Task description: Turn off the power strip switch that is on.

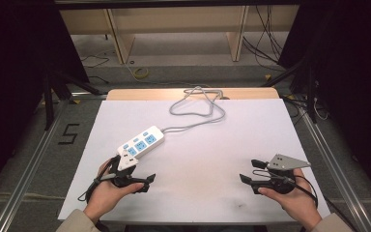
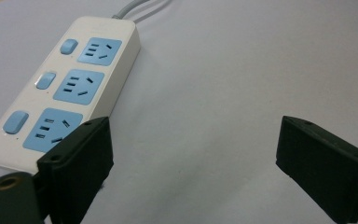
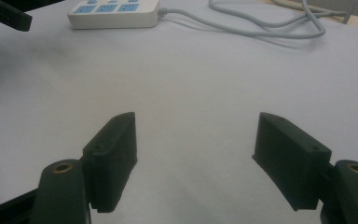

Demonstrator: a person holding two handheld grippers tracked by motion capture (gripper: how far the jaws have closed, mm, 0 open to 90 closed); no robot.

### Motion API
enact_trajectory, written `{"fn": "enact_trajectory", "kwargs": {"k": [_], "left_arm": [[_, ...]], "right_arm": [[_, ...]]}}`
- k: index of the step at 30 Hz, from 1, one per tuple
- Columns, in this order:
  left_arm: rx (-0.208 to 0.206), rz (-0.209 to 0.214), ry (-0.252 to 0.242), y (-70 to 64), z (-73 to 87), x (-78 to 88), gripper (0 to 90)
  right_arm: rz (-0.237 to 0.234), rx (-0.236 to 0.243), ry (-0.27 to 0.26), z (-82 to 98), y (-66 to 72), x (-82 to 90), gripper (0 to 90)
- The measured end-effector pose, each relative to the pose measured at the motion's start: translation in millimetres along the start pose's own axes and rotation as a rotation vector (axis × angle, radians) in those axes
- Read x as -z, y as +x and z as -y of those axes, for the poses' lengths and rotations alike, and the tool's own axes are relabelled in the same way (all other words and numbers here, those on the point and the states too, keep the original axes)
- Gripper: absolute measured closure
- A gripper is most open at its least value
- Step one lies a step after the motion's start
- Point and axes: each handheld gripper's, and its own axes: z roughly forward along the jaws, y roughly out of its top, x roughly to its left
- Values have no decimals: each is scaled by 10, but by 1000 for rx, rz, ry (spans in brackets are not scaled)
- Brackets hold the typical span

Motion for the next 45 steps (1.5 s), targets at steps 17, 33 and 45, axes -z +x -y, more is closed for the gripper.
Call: {"fn": "enact_trajectory", "kwargs": {"k": [17, 33, 45], "left_arm": [[33, -124, -81, 93, -115, 137, 601], [86, -140, -36, 290, -375, 49, 897], [66, -192, 27, 523, -486, -80, 897]], "right_arm": [[0, 9, 3, -6, 15, -8, 306], [1, 10, 11, -6, 15, -18, 310], [0, 4, 11, -3, 12, -20, 310]]}}
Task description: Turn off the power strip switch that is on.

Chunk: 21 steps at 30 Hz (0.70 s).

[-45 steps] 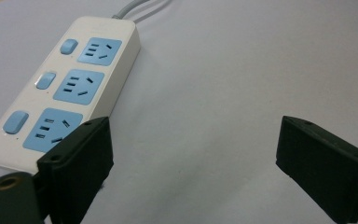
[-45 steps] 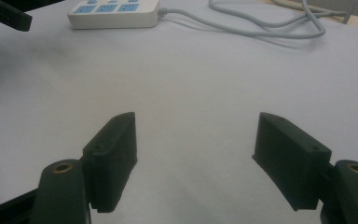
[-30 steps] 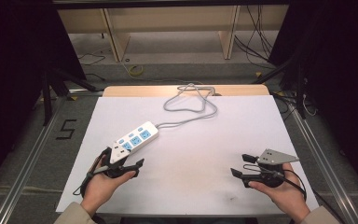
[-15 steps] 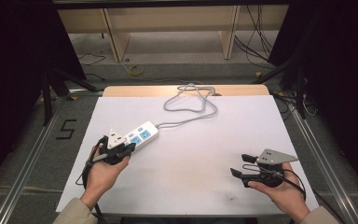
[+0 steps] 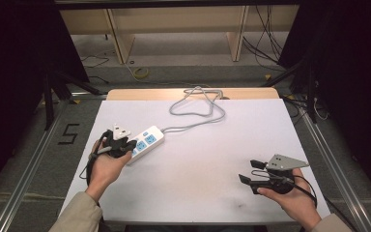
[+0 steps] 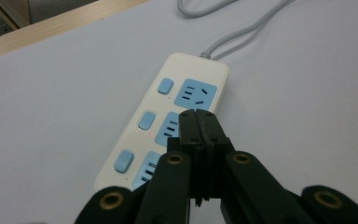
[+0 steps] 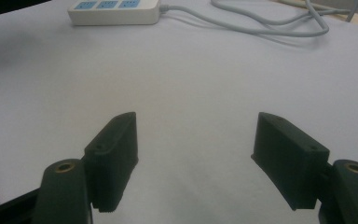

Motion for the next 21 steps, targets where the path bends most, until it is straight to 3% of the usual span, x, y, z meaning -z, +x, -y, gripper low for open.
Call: {"fn": "enact_trajectory", "kwargs": {"k": [1, 6, 14, 21], "left_arm": [[-16, 0, 14, 31, -7, -16, 897], [2, 9, 24, 117, -18, -77, 897], [57, 2, 9, 197, -72, -145, 897], [34, -4, 30, 210, -131, -219, 897]], "right_arm": [[1, -2, 1, -1, 1, 1, 310], [1, -3, 1, 0, -2, 0, 310], [-1, -3, -1, 0, -4, 1, 311], [-2, -5, -2, 0, -5, 1, 311]]}}
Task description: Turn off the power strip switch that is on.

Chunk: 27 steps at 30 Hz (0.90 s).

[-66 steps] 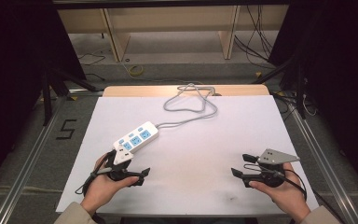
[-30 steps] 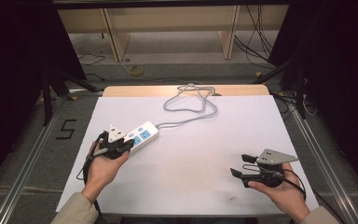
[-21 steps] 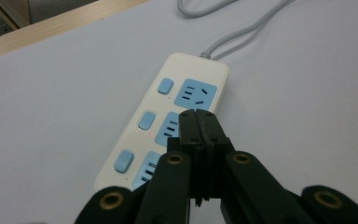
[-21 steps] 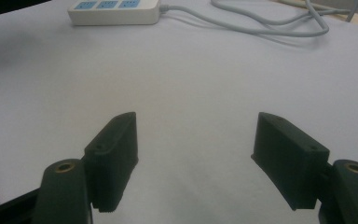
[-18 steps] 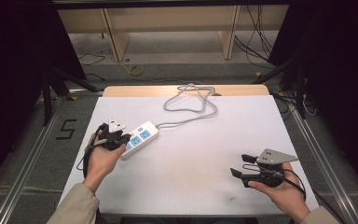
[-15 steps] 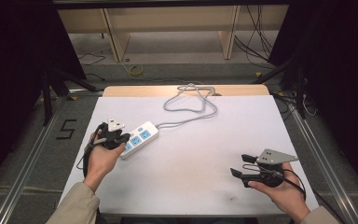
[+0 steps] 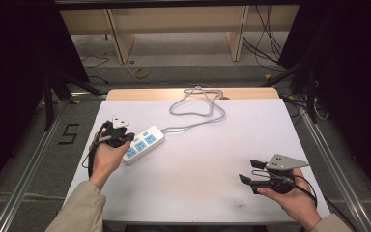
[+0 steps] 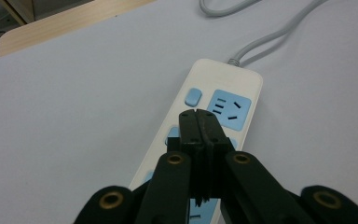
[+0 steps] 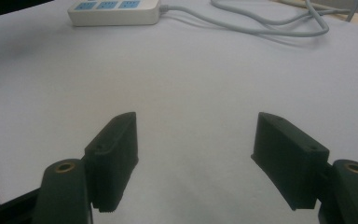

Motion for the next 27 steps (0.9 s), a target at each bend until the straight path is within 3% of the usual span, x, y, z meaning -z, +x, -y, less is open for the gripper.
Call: {"fn": "enact_trajectory", "kwargs": {"k": [6, 16, 18, 27], "left_arm": [[-19, -6, 18, 22, -47, -51, 898], [-21, -7, 46, 48, -119, -139, 898], [-6, -14, 41, 52, -132, -158, 898], [-42, -27, 70, 96, -213, -243, 898]], "right_arm": [[-2, 2, 0, 1, -4, 2, 311], [-1, 2, 1, 0, 0, 1, 311], [-2, 2, 2, 1, 0, 0, 311], [0, 1, 1, 1, 2, 1, 311]]}}
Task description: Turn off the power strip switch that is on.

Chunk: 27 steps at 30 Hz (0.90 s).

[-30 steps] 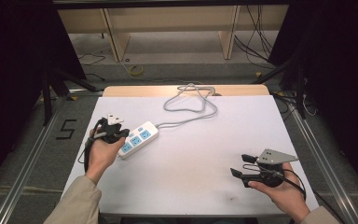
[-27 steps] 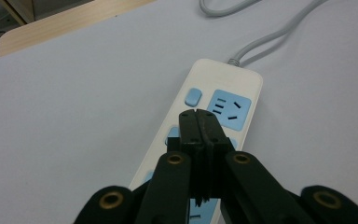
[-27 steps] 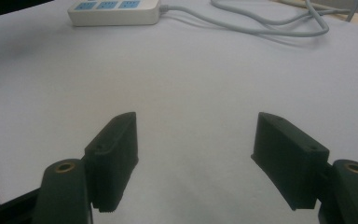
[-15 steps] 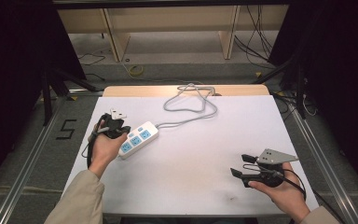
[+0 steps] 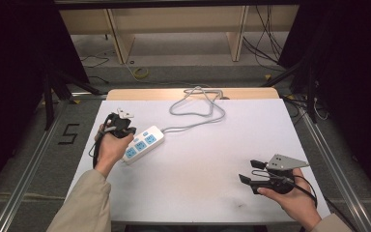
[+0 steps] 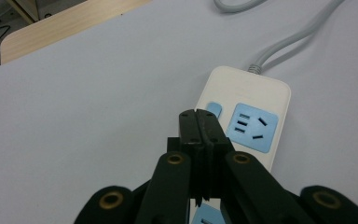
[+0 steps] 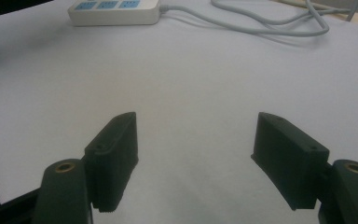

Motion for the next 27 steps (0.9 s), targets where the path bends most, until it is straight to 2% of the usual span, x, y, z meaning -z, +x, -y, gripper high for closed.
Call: {"fn": "enact_trajectory", "kwargs": {"k": [4, 10, 27], "left_arm": [[2, -10, 32, 19, -3, -46, 898], [2, -6, 53, 54, 0, -107, 899], [-48, 15, 116, 12, 1, -281, 898]], "right_arm": [[0, 0, 0, 2, -2, 0, 311], [-3, 3, 3, 2, 3, -5, 311], [-4, 3, 4, 4, 1, -3, 311]]}}
